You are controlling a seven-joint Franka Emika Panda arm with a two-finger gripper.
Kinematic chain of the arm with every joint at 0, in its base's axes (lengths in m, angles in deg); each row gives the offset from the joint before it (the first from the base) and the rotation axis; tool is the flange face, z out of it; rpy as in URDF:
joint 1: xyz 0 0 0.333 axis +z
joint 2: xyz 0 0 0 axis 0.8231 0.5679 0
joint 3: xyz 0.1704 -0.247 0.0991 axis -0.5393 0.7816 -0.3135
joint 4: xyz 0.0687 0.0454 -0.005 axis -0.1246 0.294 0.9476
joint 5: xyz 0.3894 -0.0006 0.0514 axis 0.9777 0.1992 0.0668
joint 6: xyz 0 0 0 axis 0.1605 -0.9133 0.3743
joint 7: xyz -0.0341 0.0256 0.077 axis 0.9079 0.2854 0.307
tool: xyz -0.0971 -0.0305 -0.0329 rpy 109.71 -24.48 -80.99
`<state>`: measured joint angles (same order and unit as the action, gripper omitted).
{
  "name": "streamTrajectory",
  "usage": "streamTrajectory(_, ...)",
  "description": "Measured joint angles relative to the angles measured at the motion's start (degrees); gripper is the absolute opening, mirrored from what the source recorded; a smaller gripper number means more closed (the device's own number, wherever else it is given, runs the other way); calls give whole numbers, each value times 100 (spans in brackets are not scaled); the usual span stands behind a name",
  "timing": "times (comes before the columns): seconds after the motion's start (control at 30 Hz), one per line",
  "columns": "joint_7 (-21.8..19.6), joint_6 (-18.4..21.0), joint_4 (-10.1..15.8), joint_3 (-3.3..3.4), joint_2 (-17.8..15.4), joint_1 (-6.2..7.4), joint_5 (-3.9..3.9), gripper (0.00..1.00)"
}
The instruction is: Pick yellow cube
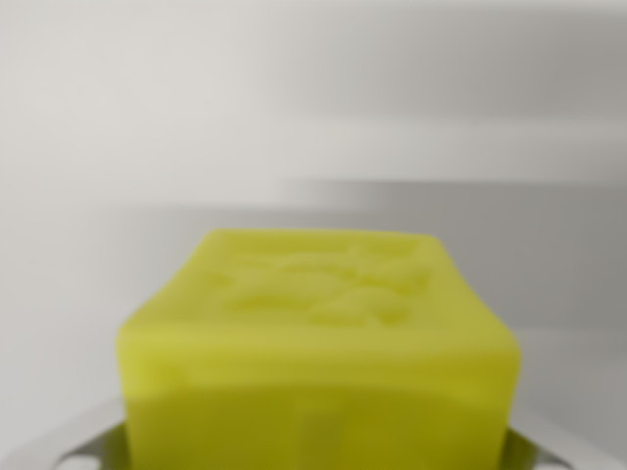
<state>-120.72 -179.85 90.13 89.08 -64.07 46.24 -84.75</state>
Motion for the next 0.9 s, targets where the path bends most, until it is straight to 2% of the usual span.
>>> streamTrajectory(0.4, -83, 545, 56, -3, -603, -31, -117, 0)
streamTrajectory(0.9, -137, 1253, 54, -4, -1303, -48, -192, 0)
